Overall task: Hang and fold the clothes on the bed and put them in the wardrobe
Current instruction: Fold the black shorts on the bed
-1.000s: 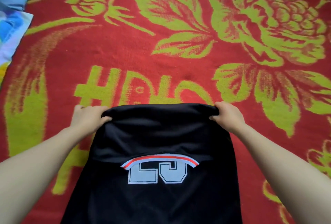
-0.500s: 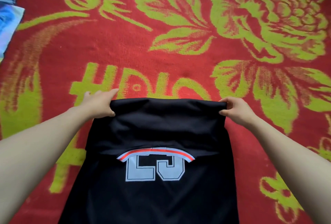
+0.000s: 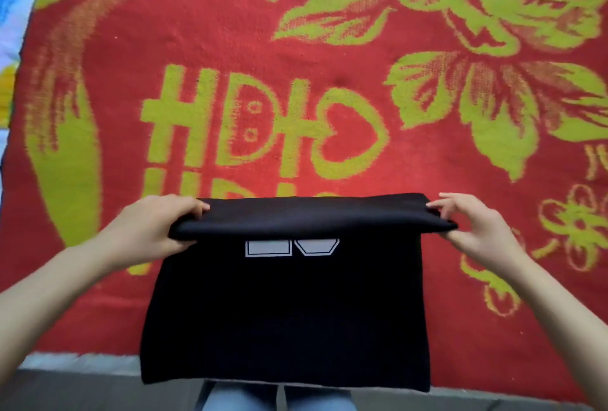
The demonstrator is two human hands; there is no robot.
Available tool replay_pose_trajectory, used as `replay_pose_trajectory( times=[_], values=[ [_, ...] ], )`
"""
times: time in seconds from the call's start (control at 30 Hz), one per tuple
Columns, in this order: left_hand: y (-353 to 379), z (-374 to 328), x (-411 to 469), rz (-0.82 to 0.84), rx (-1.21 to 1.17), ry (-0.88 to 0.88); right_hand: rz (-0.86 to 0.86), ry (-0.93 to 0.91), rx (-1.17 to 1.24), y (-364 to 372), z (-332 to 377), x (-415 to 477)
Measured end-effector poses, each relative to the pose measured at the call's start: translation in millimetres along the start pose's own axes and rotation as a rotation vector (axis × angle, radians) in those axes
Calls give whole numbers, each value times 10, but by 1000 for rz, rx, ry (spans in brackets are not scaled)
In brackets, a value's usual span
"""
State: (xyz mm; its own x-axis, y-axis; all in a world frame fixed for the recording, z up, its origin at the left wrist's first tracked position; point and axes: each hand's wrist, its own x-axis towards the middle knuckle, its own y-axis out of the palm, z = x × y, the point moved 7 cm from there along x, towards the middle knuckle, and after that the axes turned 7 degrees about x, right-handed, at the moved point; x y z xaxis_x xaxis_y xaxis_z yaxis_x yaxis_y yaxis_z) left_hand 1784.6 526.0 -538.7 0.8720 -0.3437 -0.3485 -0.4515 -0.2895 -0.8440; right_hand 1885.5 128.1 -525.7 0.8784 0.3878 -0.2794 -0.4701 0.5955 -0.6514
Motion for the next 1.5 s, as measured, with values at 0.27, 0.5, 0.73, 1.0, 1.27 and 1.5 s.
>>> replay_pose_trajectory(
  times=[0.27, 0.5, 0.73, 1.0, 1.27, 1.5],
  values=[
    [1053, -428, -633, 220, 553, 148, 530, -287, -689, 1058, -186, -985],
    [968, -326, -354, -6, 543, -115, 406, -185, -741, 1200, -76, -711],
    [1010, 379, -2, 327, 405, -577, 288, 170, -808, 1084, -373, -87],
    [508, 650, 106, 70, 217, -489, 104, 211, -665, 614, -435, 261],
    [-180, 81, -305, -323, 177, -80, -7, -149, -423, 103, 248, -40],
    [744, -450, -1243, -182, 446, 199, 92, -455, -693, 695, -4, -1345]
  ],
)
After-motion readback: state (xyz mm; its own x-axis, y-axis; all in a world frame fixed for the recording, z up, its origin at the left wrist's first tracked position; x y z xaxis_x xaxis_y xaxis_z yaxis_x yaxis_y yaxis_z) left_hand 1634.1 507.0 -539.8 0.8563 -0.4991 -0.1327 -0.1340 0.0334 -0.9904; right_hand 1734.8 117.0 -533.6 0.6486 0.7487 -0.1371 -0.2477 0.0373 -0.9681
